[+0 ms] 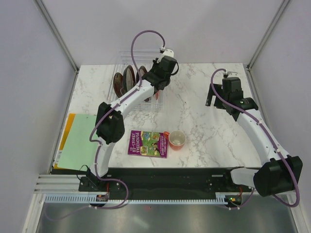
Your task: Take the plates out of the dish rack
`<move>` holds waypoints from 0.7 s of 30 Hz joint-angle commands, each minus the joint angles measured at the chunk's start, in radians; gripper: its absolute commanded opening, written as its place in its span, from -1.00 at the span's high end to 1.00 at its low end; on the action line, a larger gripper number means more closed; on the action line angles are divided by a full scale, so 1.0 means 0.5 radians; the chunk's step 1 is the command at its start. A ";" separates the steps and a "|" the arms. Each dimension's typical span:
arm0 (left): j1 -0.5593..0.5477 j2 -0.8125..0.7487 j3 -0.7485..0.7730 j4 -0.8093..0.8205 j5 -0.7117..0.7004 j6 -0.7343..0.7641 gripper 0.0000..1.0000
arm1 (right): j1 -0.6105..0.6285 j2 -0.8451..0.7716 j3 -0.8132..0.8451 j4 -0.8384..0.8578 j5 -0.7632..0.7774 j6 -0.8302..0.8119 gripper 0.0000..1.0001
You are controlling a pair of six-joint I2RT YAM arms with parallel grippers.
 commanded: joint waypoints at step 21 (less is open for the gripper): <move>-0.232 -0.719 0.214 -0.241 -0.221 0.171 0.95 | -0.006 -0.153 -0.013 0.426 -0.624 0.144 -0.96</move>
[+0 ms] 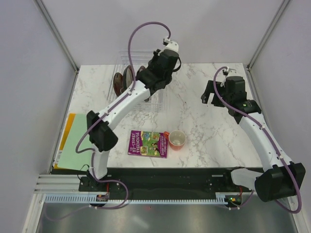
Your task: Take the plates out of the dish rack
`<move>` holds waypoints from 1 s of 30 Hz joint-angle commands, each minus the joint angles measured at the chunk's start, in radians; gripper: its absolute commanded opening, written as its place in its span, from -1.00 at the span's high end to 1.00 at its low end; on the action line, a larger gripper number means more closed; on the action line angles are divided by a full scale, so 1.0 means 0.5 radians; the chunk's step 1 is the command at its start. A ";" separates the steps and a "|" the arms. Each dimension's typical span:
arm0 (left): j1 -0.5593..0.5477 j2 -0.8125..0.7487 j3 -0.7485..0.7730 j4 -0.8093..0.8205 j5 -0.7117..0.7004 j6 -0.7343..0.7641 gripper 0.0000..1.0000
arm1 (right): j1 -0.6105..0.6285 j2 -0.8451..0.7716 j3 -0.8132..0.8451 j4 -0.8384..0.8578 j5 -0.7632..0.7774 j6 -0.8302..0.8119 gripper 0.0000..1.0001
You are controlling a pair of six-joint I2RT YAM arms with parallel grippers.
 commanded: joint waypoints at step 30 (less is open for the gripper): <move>0.536 -1.447 -1.802 1.045 2.379 -1.809 0.95 | -0.169 -0.077 -0.358 0.964 -0.950 0.419 -0.96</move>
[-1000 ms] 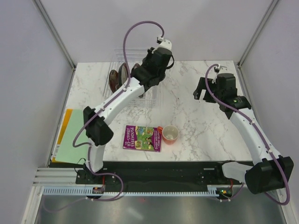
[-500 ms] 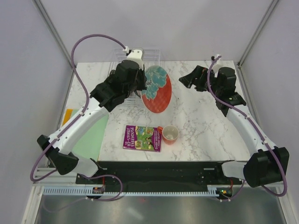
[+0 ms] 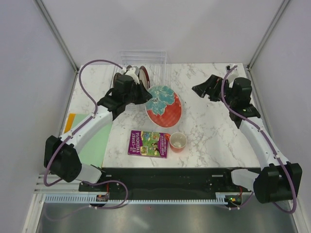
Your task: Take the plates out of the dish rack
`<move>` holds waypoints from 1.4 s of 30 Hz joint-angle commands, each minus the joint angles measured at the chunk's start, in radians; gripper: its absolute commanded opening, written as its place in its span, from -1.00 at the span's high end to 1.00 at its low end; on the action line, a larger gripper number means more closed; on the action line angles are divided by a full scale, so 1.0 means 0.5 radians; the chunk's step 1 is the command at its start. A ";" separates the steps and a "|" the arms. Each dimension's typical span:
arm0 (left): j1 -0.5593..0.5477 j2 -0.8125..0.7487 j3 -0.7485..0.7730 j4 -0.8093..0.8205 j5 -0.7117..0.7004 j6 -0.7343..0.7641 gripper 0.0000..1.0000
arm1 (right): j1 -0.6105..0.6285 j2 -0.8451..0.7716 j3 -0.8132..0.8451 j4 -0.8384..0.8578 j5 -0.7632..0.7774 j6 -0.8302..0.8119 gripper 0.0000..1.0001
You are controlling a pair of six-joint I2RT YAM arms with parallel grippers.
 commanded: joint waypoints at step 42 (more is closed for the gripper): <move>0.152 0.255 -0.032 1.637 0.781 -0.873 0.96 | -0.042 0.460 -0.296 1.126 -0.745 0.631 0.66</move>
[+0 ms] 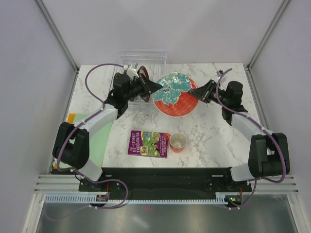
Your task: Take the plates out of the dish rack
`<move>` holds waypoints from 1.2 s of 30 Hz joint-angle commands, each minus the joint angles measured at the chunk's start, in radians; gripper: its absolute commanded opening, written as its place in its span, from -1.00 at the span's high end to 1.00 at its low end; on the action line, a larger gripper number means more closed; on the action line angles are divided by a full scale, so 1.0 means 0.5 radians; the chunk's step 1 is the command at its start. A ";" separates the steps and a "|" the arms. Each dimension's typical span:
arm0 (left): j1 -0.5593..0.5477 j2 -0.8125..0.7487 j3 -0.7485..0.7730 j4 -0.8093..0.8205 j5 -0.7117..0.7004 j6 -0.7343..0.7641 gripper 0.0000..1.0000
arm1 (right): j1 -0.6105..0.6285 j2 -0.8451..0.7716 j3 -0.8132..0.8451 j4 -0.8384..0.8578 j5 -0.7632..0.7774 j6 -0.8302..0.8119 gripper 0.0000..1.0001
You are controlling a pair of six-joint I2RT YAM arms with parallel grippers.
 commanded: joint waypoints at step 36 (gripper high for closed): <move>0.097 0.019 0.824 -1.190 -1.043 1.335 -1.00 | -0.528 1.523 1.872 -0.790 0.588 -0.262 1.00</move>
